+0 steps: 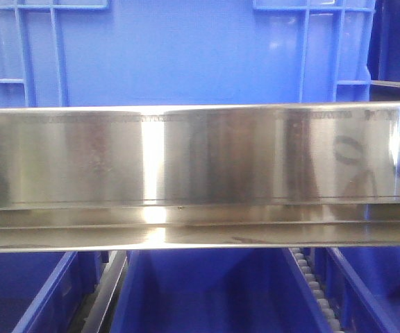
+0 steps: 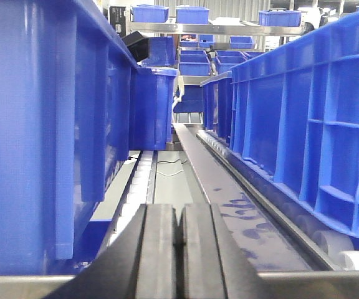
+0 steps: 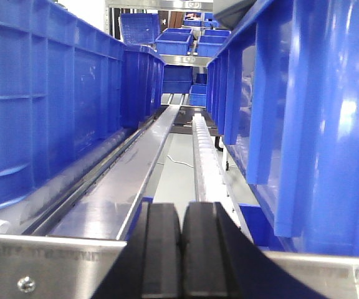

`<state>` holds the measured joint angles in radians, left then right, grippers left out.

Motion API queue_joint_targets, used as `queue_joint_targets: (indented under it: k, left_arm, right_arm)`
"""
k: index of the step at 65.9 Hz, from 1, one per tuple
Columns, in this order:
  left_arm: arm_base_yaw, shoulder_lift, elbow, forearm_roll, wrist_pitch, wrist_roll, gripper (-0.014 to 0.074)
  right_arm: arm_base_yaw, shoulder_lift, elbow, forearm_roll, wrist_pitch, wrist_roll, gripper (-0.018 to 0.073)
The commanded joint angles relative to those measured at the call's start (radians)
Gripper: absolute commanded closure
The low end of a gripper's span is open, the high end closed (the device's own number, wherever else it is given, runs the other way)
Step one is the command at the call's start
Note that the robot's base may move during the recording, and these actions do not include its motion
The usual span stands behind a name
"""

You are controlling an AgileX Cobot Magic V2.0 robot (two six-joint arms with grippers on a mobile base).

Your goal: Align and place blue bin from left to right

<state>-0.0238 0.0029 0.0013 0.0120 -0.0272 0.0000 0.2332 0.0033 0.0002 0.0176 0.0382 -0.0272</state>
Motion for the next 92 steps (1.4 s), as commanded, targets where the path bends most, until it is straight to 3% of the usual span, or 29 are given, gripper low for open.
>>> queue_joint_targets:
  k: [1, 80, 92]
  left_arm:
    - [0.000, -0.003, -0.001, -0.005, -0.012, 0.000, 0.0707]
    - [0.000, -0.003, -0.001, -0.005, -0.015, 0.000, 0.0707]
    - [0.000, -0.003, -0.001, -0.005, -0.015, 0.000, 0.0707]
  right_arm:
    - [0.000, -0.003, 0.000, 0.004, -0.023, 0.002, 0.0644]
    - [0.000, -0.003, 0.000, 0.004, -0.033, 0.002, 0.0644]
    - [0.000, -0.003, 0.000, 0.004, -0.132, 0.002, 0.0644]
